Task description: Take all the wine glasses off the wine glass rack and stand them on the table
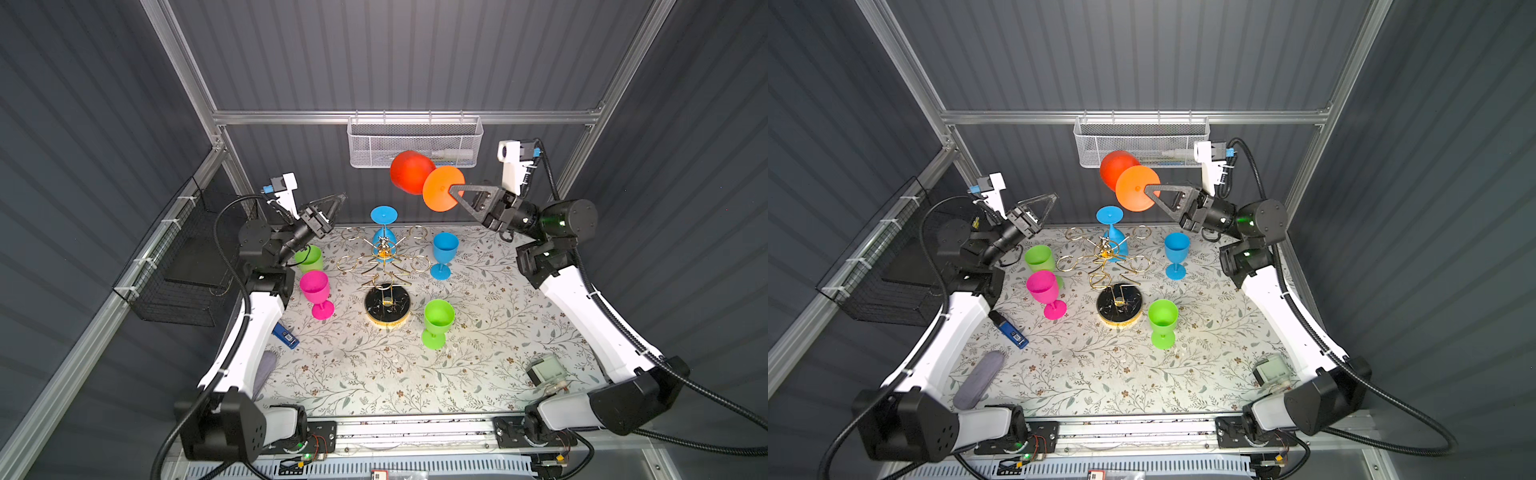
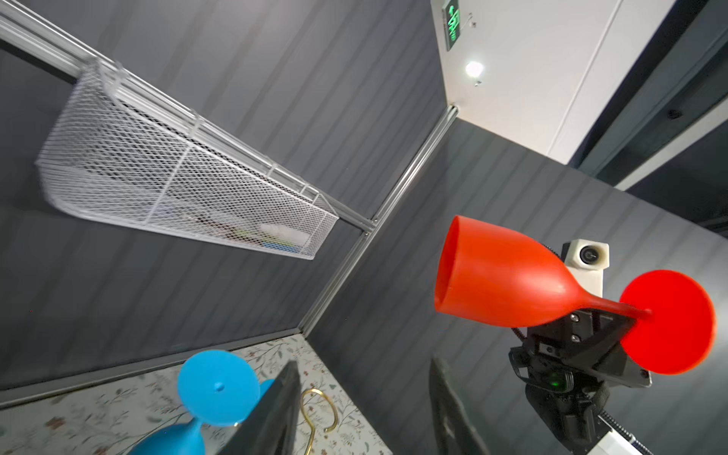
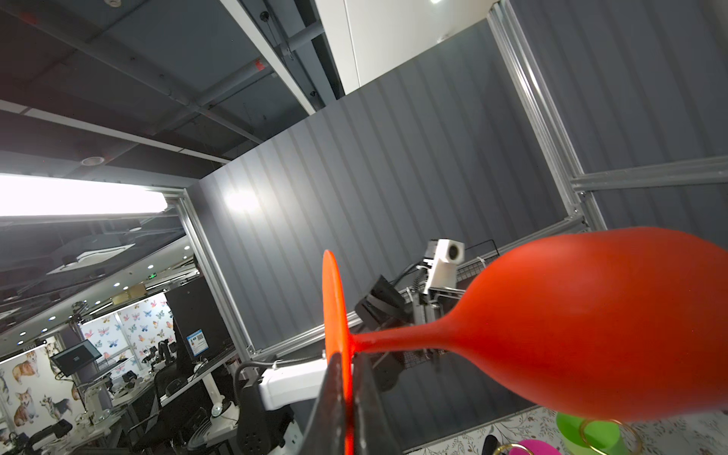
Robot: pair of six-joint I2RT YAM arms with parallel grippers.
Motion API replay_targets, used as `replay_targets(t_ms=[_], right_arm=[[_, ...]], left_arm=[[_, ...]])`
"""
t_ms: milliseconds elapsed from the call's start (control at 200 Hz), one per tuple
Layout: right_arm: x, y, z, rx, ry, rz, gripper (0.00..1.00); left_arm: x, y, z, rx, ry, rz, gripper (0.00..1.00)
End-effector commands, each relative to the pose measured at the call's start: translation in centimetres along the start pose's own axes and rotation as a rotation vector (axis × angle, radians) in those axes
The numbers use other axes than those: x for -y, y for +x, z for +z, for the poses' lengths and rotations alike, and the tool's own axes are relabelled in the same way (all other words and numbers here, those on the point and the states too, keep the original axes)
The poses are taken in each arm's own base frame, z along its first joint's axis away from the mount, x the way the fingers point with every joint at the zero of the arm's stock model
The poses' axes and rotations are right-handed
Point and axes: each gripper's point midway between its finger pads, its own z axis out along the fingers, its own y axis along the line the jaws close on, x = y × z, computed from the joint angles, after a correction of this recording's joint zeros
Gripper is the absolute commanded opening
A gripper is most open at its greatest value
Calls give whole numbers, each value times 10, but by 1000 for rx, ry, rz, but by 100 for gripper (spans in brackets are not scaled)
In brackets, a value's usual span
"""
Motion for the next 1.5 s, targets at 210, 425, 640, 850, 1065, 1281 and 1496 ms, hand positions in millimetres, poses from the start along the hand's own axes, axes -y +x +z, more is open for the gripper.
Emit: replay_targets(t_ms=[210,425,640,850,1065,1281,1496], right_arm=[[-31,-3,7,-10,-74,-49,0],[-29,3,18,-35,-107,-34,0],[-29,8,24,-53,-126,-20,0],[-33,11,24,-61,-136,-19,0],[-38,12,22,-62,-138,-20,0],[-42,14,24,-64,-146,-15,0],[-38,18,25,-65,-145,-1,0]], left_arm=[[91,-5,8,-76,502,18,46],[101,19,23,-160,559,5,46],[98,28,30,-180,570,-4,45],[110,21,31,-176,598,39,45],[105,20,32,-169,591,36,46],[107,18,33,-158,596,37,47],[115,15,31,-145,611,87,44]])
